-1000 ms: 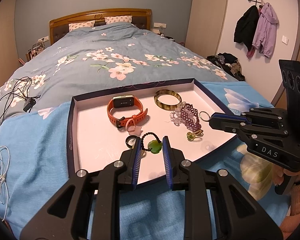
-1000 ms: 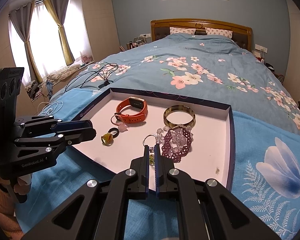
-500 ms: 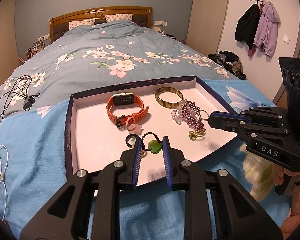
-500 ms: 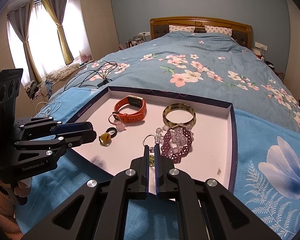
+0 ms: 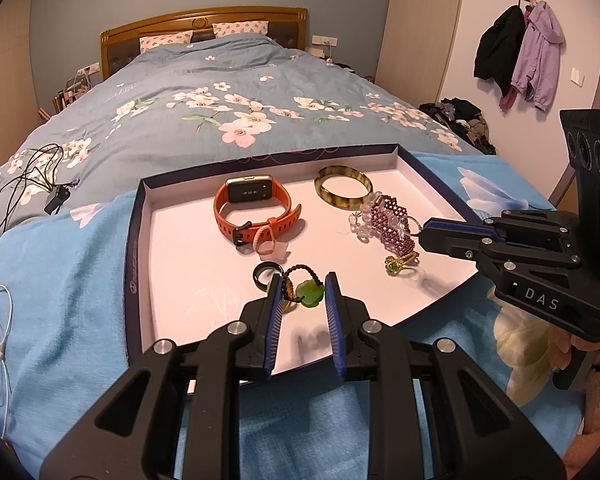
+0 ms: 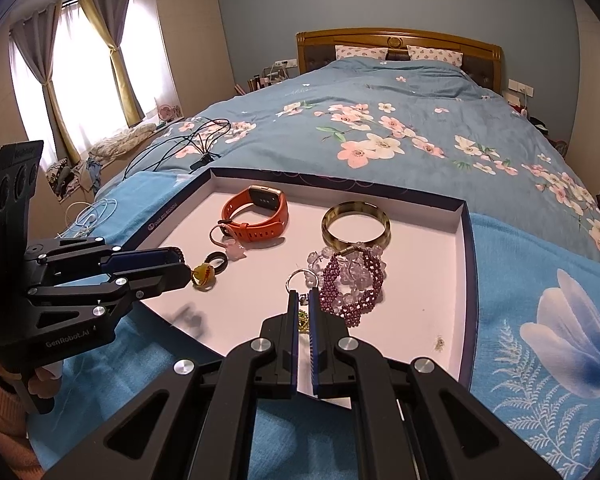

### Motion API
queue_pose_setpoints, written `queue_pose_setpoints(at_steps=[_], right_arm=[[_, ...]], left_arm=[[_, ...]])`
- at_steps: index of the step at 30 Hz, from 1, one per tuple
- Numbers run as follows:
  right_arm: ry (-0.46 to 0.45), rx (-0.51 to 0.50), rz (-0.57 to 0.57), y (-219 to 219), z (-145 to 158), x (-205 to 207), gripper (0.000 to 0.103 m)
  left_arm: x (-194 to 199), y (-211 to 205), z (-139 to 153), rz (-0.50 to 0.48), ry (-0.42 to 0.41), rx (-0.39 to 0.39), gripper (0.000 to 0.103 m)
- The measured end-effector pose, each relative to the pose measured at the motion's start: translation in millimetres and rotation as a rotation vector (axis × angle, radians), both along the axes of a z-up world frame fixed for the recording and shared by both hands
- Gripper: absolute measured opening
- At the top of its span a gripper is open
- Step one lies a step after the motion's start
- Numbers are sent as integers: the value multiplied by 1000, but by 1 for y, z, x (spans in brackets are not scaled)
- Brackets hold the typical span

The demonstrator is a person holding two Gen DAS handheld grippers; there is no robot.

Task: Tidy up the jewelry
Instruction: 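Lower the hair tie into the lid with the left tool while the right tool lowers the silver ring, then open the left tool to drop the hair tie while the right tool releases the silver ring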

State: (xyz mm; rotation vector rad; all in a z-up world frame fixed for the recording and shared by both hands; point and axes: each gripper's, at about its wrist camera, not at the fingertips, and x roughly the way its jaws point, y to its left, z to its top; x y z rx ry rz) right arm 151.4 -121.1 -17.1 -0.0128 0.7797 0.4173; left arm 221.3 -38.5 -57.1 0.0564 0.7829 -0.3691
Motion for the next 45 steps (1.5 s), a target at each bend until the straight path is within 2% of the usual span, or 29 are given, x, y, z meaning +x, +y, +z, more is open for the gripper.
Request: queue_pose_setpoints(at_steps=[27,45], right_arm=[[41,-22,-14,2,-10,11,3],[72,-27,-31,1,-17,15,4]], left_arm=[[10,-1,-12,18,32,12,21],[17,2,-19,30,71,-8,22]])
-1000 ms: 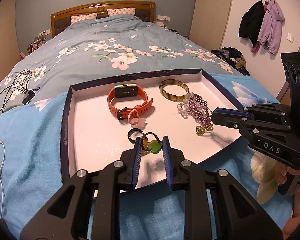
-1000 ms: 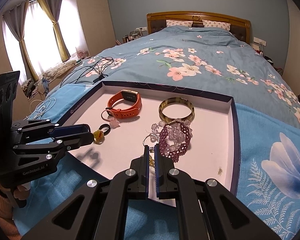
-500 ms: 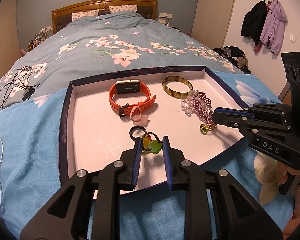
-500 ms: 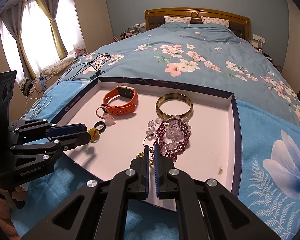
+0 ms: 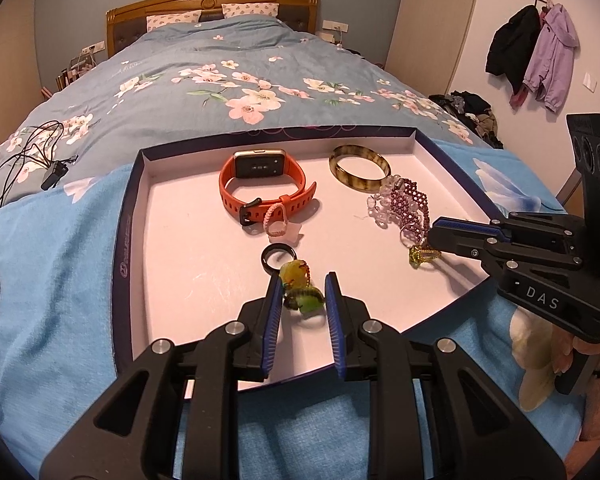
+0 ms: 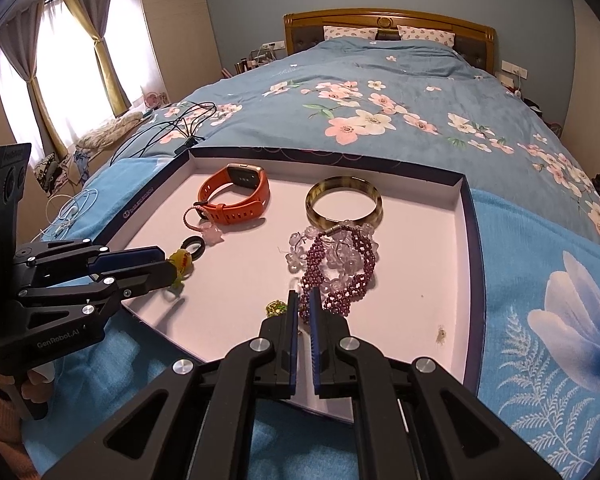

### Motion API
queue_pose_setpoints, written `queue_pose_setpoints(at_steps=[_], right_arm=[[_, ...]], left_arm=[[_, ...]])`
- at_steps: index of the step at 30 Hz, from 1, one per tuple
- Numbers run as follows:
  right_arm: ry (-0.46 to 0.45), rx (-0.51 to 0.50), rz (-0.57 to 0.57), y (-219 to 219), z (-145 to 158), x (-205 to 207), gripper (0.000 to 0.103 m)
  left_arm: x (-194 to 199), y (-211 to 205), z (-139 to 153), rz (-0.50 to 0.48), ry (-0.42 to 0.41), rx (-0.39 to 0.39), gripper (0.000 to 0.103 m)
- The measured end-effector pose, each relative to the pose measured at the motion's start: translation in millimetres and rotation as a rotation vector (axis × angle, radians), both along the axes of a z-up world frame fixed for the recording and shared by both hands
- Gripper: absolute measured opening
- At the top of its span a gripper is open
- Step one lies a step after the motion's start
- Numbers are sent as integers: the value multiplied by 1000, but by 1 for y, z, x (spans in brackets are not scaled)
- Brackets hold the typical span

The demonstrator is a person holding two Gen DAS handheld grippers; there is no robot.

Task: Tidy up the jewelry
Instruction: 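Open the left tool to drop the hair tie while the right tool releases the silver ring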

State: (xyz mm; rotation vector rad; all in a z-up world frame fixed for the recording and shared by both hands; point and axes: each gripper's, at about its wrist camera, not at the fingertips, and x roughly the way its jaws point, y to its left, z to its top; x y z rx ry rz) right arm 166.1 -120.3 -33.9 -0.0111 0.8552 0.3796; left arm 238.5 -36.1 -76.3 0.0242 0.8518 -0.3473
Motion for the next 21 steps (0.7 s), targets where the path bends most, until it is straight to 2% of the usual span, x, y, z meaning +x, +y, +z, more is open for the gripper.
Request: queue_pose_setpoints(at_steps=[6,10,13,15,17,20,21], right_arm=[[-2,7,-6,-3,0,-3,4],[-7,21,-14,-6,2,-7,5],[-18,36,-17,-9,5,-12,15],[-29,48,-16,-10,7,-17,16],[-39,55,-16,-10,10,-22,27],[-64,73,-22,-12,15,-32,36],[-71,75,-26,-13,17,-35,39]], left_arm=[[-1,1,1,3,-6,-4,22],[-4,2,4,8,-20,-3,26],[-8,3,8,11,-33,-4,34],[-11,5,10,11,-40,-11,36],[-14,6,14,13,-47,-17,40],[-25,8,21,19,-78,-11,50],[-28,9,23,21,-87,-13,59]])
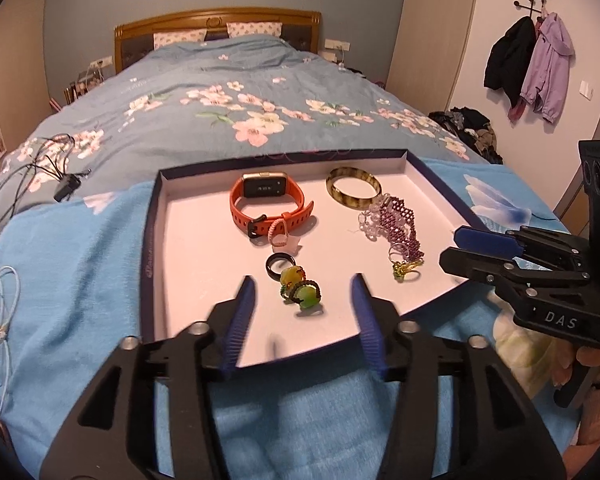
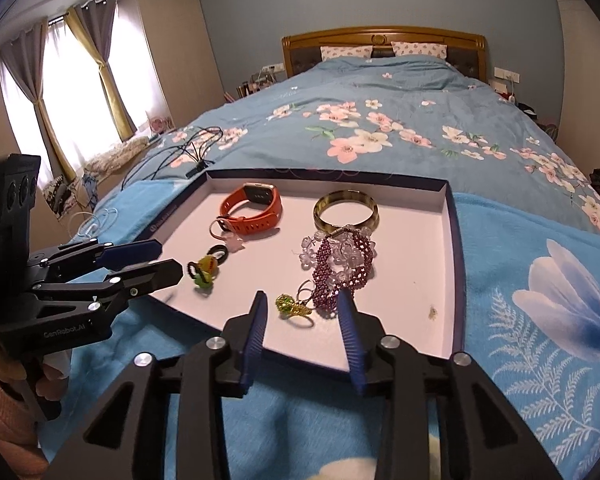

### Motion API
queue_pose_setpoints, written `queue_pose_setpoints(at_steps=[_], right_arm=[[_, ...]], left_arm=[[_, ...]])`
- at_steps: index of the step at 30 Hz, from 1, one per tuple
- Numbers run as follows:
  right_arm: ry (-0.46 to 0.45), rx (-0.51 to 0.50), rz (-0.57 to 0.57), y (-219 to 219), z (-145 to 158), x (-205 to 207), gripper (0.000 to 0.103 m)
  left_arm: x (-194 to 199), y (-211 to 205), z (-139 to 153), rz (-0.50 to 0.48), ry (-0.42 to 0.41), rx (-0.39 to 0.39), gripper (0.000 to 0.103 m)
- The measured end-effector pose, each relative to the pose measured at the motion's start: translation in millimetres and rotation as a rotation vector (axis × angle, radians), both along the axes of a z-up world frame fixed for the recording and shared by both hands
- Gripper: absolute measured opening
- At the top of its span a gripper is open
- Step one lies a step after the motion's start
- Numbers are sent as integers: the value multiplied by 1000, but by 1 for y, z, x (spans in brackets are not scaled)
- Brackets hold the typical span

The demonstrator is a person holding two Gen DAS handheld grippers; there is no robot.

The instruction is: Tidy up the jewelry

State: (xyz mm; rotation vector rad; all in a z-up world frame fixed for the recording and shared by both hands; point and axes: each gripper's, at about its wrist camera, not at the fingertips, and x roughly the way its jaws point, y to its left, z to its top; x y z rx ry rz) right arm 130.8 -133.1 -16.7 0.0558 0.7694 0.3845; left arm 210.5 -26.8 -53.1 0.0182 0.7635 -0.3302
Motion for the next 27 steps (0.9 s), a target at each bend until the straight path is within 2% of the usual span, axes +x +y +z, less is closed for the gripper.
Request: queue_pose_setpoints(at_steps=[1,2,3,4,5,6,7,8,13,21,24,27], right_arm=[[-8,3,-4,-1,2,-3,47],[-22,10,-12,-3,4,-8,52],[-35,15,-19,-4,6,-12,54],[-56,16,-24,-4,8,-19,62],[-74,15,-31,-4,10,-23,74],[-98,15,-44,-5,12,-29,79],[-119,14,-53,-5,13,-34,90],[-149,10,-66,-5,15,-40,94],[-288,-40,-126,-5,23,-71,96],[-355,-19,-156,-2,26,-97,96],[-408,-36,-164,3,28,-110,96],[-452,-44,-171,6,31,-121,96]], left_arm=[[-5,2,3,6,-18,-4,68],[-11,3,6,14,-35,-5,73],[-15,4,9,20,-49,-6,85],[-22,6,13,27,-73,-6,93],[-28,6,16,33,-92,-6,97],[-34,8,19,40,-115,-6,98],[-43,9,22,47,-147,-3,98],[-48,11,25,53,-164,-1,98],[-78,20,37,109,-263,-24,98],[-124,24,51,149,-402,-28,98],[-143,20,55,162,-473,-1,97],[-156,19,57,163,-504,0,97]])
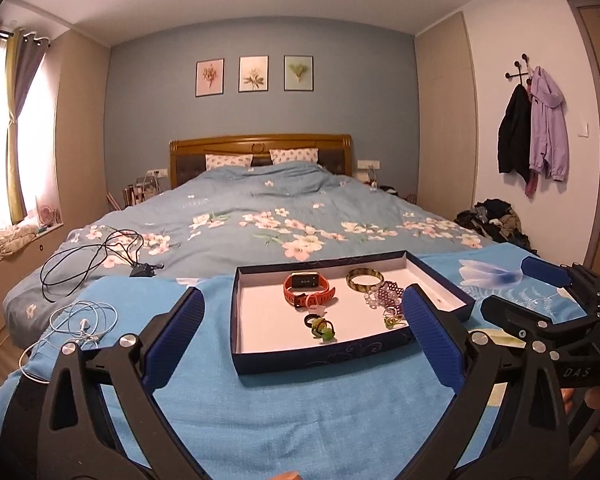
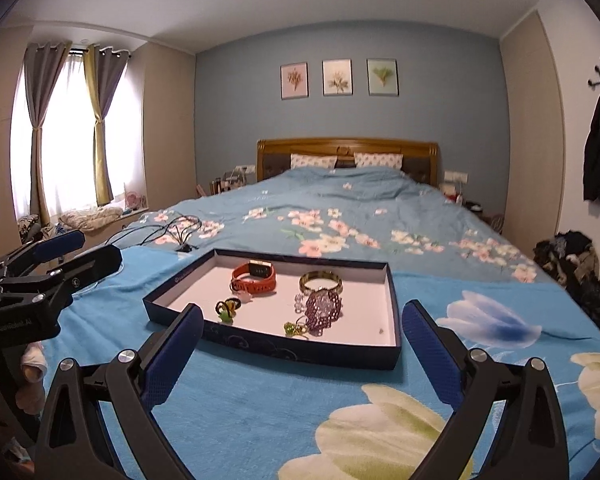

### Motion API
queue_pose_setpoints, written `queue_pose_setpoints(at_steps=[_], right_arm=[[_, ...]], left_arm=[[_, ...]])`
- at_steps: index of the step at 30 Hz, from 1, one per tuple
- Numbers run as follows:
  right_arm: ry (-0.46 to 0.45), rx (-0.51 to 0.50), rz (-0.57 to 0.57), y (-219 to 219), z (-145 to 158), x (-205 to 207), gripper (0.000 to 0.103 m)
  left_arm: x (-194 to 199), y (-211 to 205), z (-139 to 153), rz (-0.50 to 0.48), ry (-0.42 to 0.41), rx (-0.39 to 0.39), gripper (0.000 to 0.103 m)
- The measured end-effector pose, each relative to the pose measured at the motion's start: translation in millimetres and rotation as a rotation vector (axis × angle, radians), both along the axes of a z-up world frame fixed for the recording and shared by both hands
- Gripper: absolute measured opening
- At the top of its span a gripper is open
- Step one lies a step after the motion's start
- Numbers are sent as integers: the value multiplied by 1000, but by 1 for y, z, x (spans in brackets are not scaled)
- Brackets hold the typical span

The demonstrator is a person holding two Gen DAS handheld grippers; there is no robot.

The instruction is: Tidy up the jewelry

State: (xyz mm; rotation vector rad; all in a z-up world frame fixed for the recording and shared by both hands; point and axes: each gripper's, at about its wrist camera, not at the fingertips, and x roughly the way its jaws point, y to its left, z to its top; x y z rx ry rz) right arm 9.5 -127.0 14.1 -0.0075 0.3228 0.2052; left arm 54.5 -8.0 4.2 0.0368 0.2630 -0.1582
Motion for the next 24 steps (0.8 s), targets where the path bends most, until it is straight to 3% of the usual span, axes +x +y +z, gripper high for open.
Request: queue_pose_setpoints(at_steps=[13,24], right_arm=[[-42,-1,-7,5,3,-21,96],[-64,6,-16,7,8,-27,96]], left_arm=[[-40,-2,3,48,-76,10,97],[-51,4,7,63,-91,-8,98]])
